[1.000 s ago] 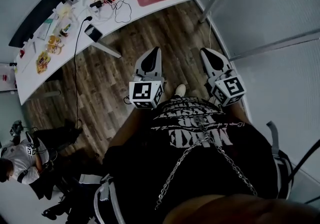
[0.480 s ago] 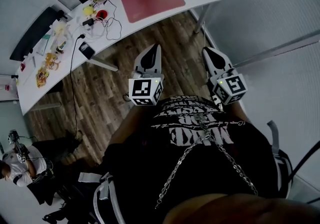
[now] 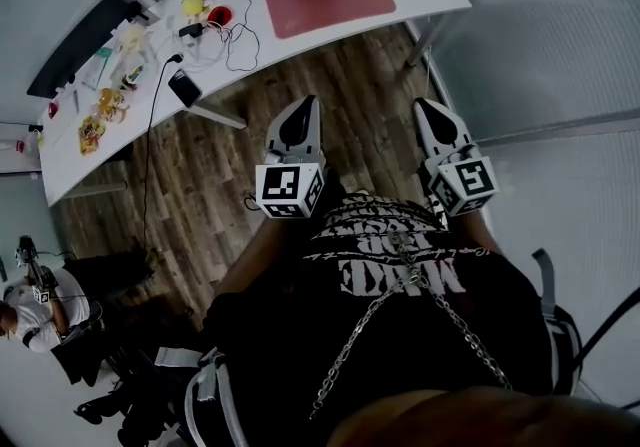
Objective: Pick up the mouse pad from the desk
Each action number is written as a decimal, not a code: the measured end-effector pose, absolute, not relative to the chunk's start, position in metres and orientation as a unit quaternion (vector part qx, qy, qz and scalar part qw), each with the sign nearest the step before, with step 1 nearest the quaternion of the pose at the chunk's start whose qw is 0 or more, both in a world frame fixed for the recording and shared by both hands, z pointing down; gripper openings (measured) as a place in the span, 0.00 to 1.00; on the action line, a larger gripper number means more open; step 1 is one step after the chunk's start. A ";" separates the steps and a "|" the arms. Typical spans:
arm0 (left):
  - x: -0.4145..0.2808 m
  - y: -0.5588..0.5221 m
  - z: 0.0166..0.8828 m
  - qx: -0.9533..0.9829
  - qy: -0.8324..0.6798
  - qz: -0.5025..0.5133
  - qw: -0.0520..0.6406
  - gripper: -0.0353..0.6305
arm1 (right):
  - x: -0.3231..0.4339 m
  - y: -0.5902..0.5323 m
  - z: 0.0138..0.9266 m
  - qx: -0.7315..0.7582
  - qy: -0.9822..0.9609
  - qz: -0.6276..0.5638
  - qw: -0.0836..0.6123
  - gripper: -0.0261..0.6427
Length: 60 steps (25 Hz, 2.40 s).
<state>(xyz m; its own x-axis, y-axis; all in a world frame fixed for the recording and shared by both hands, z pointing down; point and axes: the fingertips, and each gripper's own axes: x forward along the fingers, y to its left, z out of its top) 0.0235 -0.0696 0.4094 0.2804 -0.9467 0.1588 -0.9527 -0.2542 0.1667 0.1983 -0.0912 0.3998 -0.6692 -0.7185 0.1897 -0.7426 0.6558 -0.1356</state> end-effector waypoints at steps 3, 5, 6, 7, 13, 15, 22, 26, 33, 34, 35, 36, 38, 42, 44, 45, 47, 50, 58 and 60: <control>0.004 -0.088 0.421 0.785 -0.607 0.013 0.124 0.06 | 0.180 -0.108 0.406 0.398 -0.909 0.103 0.065 0.03; -0.006 -0.103 0.421 0.786 -0.606 0.013 0.123 0.06 | 0.169 -0.119 0.409 0.397 -0.909 0.105 0.067 0.03; -0.009 -0.112 0.419 0.788 -0.603 0.013 0.121 0.06 | 0.165 -0.126 0.408 0.397 -0.909 0.106 0.068 0.03; -0.012 -0.120 0.416 0.791 -0.600 0.012 0.119 0.06 | 0.160 -0.132 0.407 0.397 -0.909 0.105 0.069 0.03; -0.029 -0.162 0.415 0.804 -0.584 0.011 0.115 0.06 | 0.134 -0.173 0.404 0.402 -0.908 0.100 0.067 0.03; -0.034 -0.175 0.418 0.807 -0.579 0.012 0.116 0.06 | 0.125 -0.185 0.406 0.405 -0.906 0.103 0.067 0.03; -0.063 -0.216 0.418 0.818 -0.564 0.006 0.113 0.06 | 0.095 -0.218 0.403 0.419 -0.900 0.096 0.066 0.03; -0.084 -0.236 0.419 0.824 -0.556 -0.003 0.110 0.06 | 0.078 -0.238 0.403 0.433 -0.894 0.093 0.064 0.03; -0.124 -0.255 0.419 0.822 -0.557 -0.020 0.116 0.06 | 0.036 -0.249 0.399 0.428 -0.897 0.083 0.076 0.03; -0.128 -0.256 0.418 0.821 -0.558 -0.025 0.119 0.06 | 0.034 -0.251 0.397 0.428 -0.896 0.081 0.078 0.03; -0.131 -0.258 0.418 0.820 -0.559 -0.029 0.120 0.06 | 0.033 -0.255 0.395 0.430 -0.896 0.078 0.079 0.03; -0.133 -0.261 0.418 0.820 -0.559 -0.030 0.121 0.06 | 0.032 -0.260 0.392 0.431 -0.896 0.076 0.078 0.03; -0.135 -0.268 0.420 0.820 -0.558 -0.028 0.124 0.06 | 0.030 -0.267 0.392 0.435 -0.894 0.076 0.077 0.03; -0.139 -0.276 0.429 0.818 -0.559 -0.021 0.132 0.06 | 0.023 -0.277 0.408 0.430 -0.894 0.096 0.086 0.03; -0.143 -0.284 0.435 0.816 -0.562 -0.016 0.135 0.06 | 0.020 -0.288 0.414 0.423 -0.896 0.100 0.087 0.03; -0.145 -0.289 0.437 0.814 -0.564 -0.014 0.136 0.06 | 0.019 -0.294 0.417 0.420 -0.898 0.101 0.086 0.03; -0.150 -0.301 0.442 0.809 -0.572 -0.012 0.137 0.06 | 0.015 -0.309 0.421 0.413 -0.901 0.104 0.083 0.03; -0.161 -0.324 0.442 0.798 -0.587 -0.007 0.136 0.06 | 0.003 -0.337 0.424 0.398 -0.907 0.108 0.084 0.03; -0.174 -0.406 0.456 0.774 -0.618 -0.002 0.141 0.06 | -0.009 -0.435 0.432 0.365 -0.922 0.107 0.071 0.03; -0.173 -0.428 0.460 0.768 -0.624 -0.001 0.141 0.06 | -0.007 -0.461 0.435 0.360 -0.924 0.107 0.070 0.03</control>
<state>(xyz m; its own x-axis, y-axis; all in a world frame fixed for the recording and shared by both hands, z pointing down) -0.1728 -0.4278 0.4602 0.2208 -0.9594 0.1753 -0.9591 -0.1809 0.2179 -0.0071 -0.4610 0.4351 -0.7307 -0.6510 0.2056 -0.6807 0.7177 -0.1466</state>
